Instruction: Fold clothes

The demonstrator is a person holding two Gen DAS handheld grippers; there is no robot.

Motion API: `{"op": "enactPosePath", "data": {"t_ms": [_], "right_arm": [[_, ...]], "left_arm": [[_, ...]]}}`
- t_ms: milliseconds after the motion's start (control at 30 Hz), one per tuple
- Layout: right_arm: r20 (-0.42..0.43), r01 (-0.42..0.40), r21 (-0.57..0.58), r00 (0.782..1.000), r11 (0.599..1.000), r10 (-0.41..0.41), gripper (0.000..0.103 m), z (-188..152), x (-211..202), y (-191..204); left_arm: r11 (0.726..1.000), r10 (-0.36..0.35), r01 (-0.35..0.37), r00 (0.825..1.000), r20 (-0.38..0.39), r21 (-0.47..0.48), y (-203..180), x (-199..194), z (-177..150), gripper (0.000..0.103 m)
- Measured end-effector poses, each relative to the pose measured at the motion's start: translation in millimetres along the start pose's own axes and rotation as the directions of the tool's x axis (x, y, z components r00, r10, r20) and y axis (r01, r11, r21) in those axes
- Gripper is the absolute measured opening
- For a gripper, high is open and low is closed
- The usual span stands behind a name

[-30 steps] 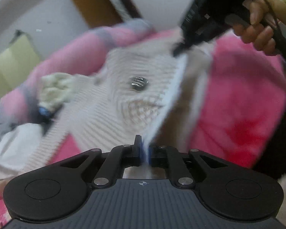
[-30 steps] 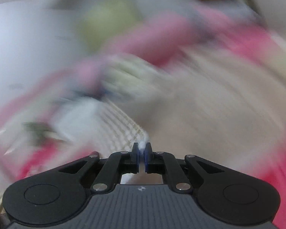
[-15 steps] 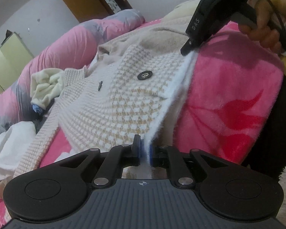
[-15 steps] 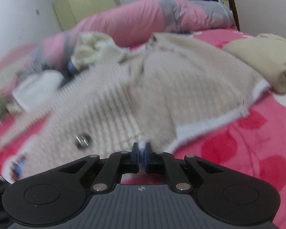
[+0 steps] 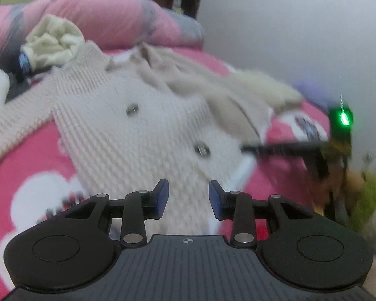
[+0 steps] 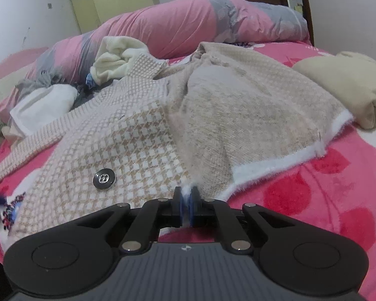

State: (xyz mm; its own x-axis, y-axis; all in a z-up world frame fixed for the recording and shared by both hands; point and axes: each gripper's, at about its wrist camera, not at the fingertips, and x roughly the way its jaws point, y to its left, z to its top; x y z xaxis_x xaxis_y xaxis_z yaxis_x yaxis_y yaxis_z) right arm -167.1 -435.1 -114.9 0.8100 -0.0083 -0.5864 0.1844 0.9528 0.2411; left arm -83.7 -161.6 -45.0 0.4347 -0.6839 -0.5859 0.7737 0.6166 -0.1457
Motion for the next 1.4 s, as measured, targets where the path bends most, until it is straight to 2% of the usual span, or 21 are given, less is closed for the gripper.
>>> {"op": "enactPosePath", "data": {"t_ms": [67, 133, 233, 333, 500, 567, 633, 700, 767, 833, 933, 1033, 1133, 1167, 1267, 1333, 1400], "right_arm": [[0.001, 0.009, -0.005, 1.0, 1.0, -0.009, 0.005, 0, 0, 2], [-0.002, 0.018, -0.006, 1.0, 1.0, -0.018, 0.005, 1, 0, 4], [-0.011, 0.034, -0.044, 0.999, 0.998, -0.035, 0.007, 5, -1, 8], [-0.013, 0.055, -0.098, 0.998, 0.994, -0.056, 0.011, 17, -11, 11], [0.057, 0.061, -0.16, 0.997, 0.985, -0.053, 0.011, 66, -22, 30], [0.066, 0.015, -0.199, 0.998, 0.98, -0.002, 0.011, 86, -15, 47], [0.042, -0.069, -0.283, 0.996, 0.957, 0.084, 0.011, 99, 4, 71], [-0.028, -0.141, -0.369, 0.99, 0.919, 0.14, 0.011, 99, 30, 86], [-0.117, -0.185, -0.455, 0.982, 0.871, 0.148, 0.011, 89, 63, 90], [-0.175, -0.109, -0.484, 0.984, 0.868, 0.026, 0.007, 79, 100, 72], [-0.189, -0.097, -0.365, 0.982, 0.926, 0.028, 0.007, 99, 106, 55], [-0.127, -0.104, -0.447, 0.99, 0.889, 0.052, 0.009, 118, 89, 79], [-0.169, -0.187, -0.483, 0.978, 0.855, 0.119, 0.009, 130, 103, 99], [-0.188, -0.173, -0.499, 0.978, 0.849, 0.088, 0.009, 130, 121, 102], [-0.216, -0.059, -0.559, 0.973, 0.827, -0.077, 0.008, 123, 186, 103], [-0.221, -0.05, -0.56, 0.971, 0.827, -0.091, 0.008, 132, 200, 105], [-0.232, -0.046, -0.531, 0.968, 0.846, -0.093, 0.009, 154, 192, 110]], "left_arm": [[0.992, 0.052, -0.058, 0.997, 0.057, 0.114, -13, 19, 2, 0.034], [0.984, 0.019, -0.028, 0.998, 0.053, 0.174, -22, 45, -2, 0.034], [0.979, -0.028, 0.026, 1.0, 0.004, 0.2, -29, 81, -14, 0.034], [0.985, -0.033, 0.031, 0.999, 0.008, 0.168, -27, 99, -25, 0.032], [0.993, -0.101, 0.097, 0.993, 0.057, 0.07, -12, 98, -31, 0.033], [0.991, -0.128, 0.124, 0.989, 0.08, 0.052, -8, 97, -35, 0.033], [0.989, -0.147, 0.144, 0.984, 0.1, 0.041, -4, 96, -39, 0.033], [0.987, -0.163, 0.16, 0.98, 0.119, 0.032, -1, 96, -43, 0.033], [0.984, -0.176, 0.174, 0.975, 0.137, 0.025, 2, 96, -45, 0.033], [0.981, -0.193, 0.191, 0.97, 0.15, 0.027, 5, 96, -47, 0.033], [0.976, -0.218, 0.216, 0.962, 0.165, 0.028, 8, 96, -50, 0.033], [0.973, -0.232, 0.231, 0.957, 0.172, 0.027, 10, 95, -50, 0.034], [0.97, -0.243, 0.243, 0.954, 0.177, 0.023, 12, 94, -51, 0.035], [0.969, -0.245, 0.245, 0.953, 0.18, 0.026, 13, 94, -51, 0.035], [0.969, -0.245, 0.243, 0.95, 0.194, 0.033, 12, 93, -54, 0.035], [0.97, -0.242, 0.24, 0.948, 0.205, 0.036, 11, 93, -56, 0.035], [0.969, -0.247, 0.244, 0.944, 0.218, 0.041, 12, 92, -58, 0.035]]}}
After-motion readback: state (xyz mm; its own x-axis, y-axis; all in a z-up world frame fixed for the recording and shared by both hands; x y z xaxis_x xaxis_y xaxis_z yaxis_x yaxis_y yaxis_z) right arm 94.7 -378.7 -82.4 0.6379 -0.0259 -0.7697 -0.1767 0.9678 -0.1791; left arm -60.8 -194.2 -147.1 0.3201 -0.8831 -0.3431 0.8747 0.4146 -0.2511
